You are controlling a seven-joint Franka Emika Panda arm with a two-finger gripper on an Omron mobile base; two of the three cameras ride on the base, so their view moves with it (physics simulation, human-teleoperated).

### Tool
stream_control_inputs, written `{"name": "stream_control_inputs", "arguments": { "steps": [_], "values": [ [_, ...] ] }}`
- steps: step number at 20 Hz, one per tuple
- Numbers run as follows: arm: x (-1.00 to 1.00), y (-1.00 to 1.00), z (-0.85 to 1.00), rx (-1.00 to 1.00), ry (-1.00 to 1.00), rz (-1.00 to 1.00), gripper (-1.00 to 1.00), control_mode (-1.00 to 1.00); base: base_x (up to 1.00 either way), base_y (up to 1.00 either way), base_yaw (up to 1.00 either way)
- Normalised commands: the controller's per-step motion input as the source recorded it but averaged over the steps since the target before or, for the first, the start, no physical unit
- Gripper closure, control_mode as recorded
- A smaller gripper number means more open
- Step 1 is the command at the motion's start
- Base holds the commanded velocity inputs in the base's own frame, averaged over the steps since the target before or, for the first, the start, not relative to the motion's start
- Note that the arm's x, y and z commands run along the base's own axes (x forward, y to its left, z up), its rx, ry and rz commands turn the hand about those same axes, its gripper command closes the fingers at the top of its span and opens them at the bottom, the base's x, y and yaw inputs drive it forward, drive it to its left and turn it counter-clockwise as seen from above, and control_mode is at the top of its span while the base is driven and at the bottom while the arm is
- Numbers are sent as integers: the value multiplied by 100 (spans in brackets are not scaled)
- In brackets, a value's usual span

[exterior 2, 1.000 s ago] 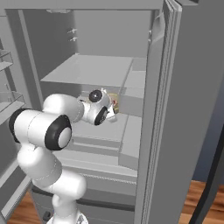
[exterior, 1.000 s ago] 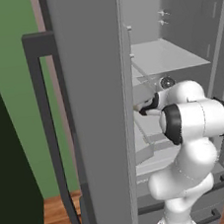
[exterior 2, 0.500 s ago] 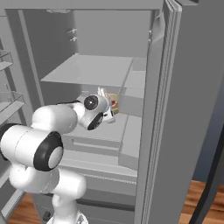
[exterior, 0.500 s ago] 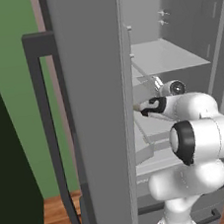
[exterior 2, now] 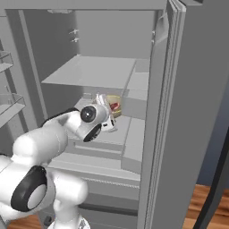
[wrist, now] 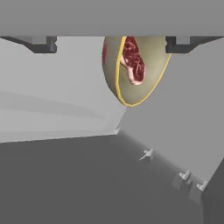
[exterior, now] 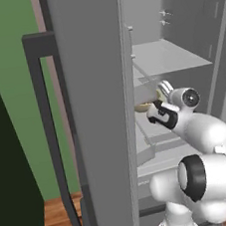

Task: Place one of the steaks on the plate and the other in the bowl. Then place the bowl in the fridge.

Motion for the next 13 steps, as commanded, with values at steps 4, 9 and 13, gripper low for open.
{"name": "stream_control_inputs", "arguments": {
  "steps": [4, 9, 13],
  "values": [
    [-61, 0, 80, 0, 18, 0, -100, -100, 0, 0, 0],
    [-56, 0, 71, 1, 29, 2, -100, -100, 0, 0, 0],
    [-78, 0, 36, 6, 18, 12, -100, -100, 0, 0, 0]
  ]
}}
